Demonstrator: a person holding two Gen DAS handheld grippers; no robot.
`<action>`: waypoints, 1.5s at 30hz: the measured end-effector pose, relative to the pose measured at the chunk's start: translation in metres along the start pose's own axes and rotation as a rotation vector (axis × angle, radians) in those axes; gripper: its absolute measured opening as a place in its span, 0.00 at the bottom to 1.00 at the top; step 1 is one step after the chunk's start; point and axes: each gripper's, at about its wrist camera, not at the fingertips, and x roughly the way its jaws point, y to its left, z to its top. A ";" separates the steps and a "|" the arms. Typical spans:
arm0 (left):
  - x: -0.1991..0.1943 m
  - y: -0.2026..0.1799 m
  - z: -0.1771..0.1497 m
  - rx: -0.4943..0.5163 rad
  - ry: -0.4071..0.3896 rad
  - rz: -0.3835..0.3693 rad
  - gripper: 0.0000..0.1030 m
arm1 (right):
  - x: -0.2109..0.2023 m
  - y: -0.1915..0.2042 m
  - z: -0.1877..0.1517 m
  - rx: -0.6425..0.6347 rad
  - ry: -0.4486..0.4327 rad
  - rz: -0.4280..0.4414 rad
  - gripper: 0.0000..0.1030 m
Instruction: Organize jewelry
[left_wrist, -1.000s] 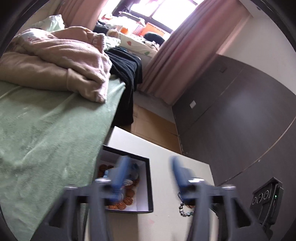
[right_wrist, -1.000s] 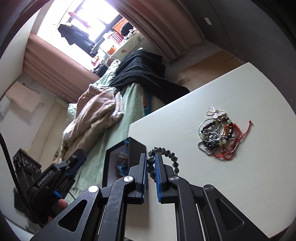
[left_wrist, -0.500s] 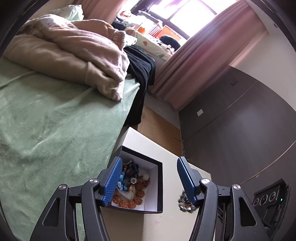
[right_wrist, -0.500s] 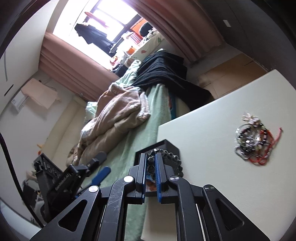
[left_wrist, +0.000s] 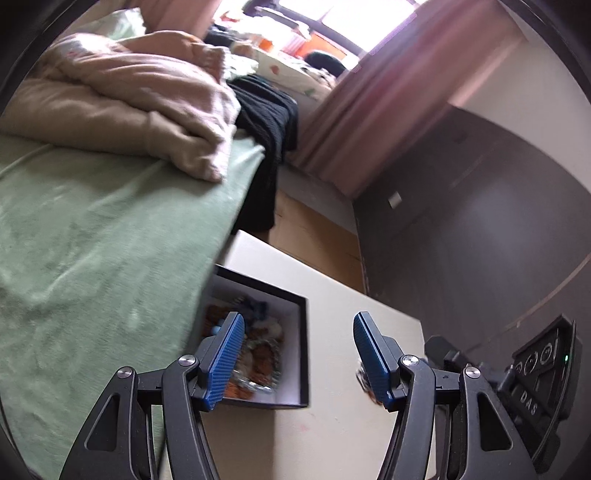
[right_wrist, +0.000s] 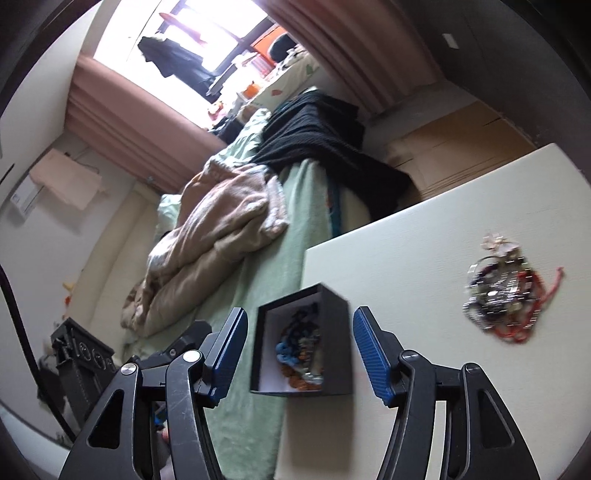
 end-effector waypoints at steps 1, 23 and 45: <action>0.001 -0.008 -0.002 0.025 0.005 -0.003 0.61 | -0.005 -0.006 0.002 0.009 -0.006 -0.012 0.58; 0.061 -0.150 -0.018 0.388 0.157 0.006 0.61 | -0.095 -0.091 0.029 0.130 -0.045 -0.206 0.58; 0.173 -0.124 -0.038 0.319 0.316 0.031 0.25 | -0.063 -0.151 0.044 0.288 0.022 -0.296 0.58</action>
